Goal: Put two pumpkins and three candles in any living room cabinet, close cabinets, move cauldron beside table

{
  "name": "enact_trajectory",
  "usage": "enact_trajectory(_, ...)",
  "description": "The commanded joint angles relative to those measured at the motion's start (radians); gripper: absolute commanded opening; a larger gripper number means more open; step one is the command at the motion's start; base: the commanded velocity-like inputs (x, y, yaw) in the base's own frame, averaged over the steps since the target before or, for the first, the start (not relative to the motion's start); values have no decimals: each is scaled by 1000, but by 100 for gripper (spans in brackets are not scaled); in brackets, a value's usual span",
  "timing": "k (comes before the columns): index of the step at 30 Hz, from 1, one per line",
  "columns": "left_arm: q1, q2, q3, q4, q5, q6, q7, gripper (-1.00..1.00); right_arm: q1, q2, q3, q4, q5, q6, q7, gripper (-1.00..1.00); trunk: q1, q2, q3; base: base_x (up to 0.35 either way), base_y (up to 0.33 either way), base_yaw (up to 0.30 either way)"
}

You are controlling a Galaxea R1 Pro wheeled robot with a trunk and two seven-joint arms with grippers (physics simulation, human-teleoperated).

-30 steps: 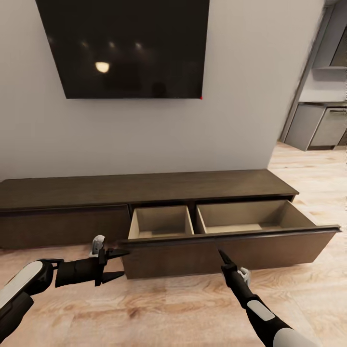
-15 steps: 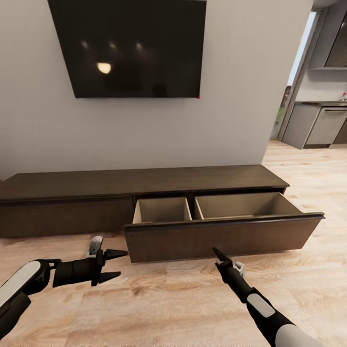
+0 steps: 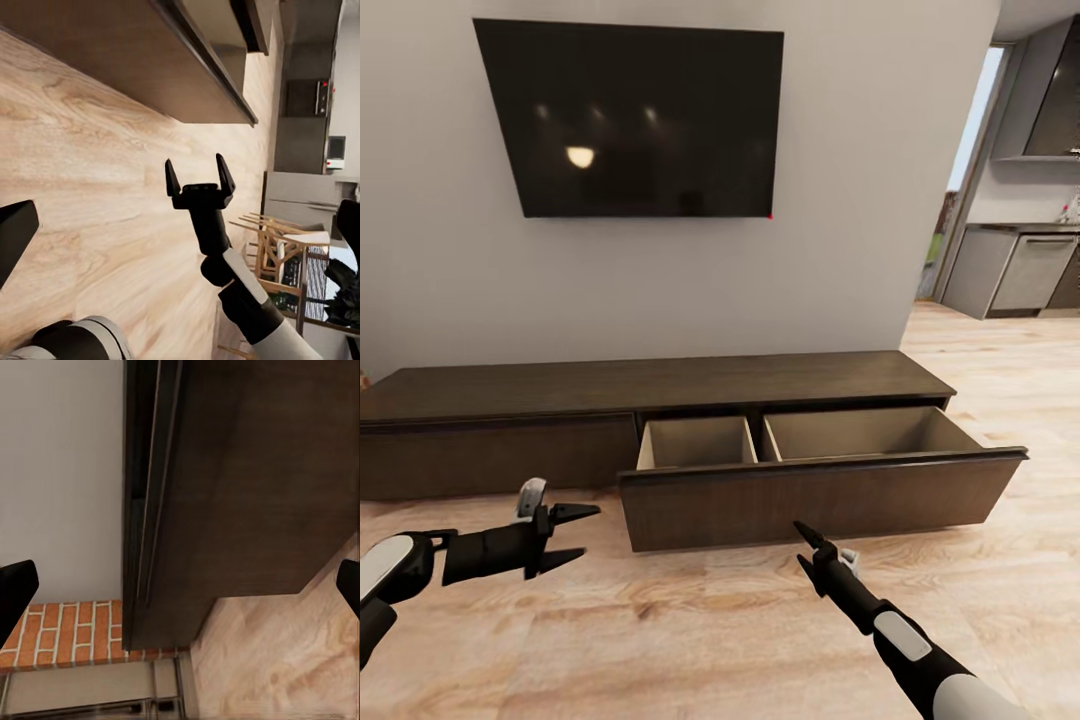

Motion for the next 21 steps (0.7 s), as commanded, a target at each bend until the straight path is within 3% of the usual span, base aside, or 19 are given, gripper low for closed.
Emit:
enact_trajectory(1,-1,2,-1,10,8,0,9,100,1,-1,5,3,-5,11,1,100,-1,0,3,0,0,0)
enact_trajectory(6,-1,12,-1,19,-4,0,10,100,4,-1,4,3,-1,26,0,100,-3,1,22,0,0,0)
enact_trajectory(12,-1,49,-1,31,-7,2,10,100,14,-1,5,8,6,28,-3,100,-6,2,46,0,0,0)
enact_trajectory(14,-1,52,-2,37,-6,2,10,100,18,-1,5,11,26,26,-5,100,-6,3,53,0,0,0)
enact_trajectory(15,-1,54,-2,41,-6,2,10,100,20,-1,5,35,61,18,-3,100,-7,3,57,0,0,0)
enact_trajectory(21,-1,54,-2,41,-5,2,10,100,20,-1,5,106,82,-48,-2,100,-10,5,79,-1,0,0)
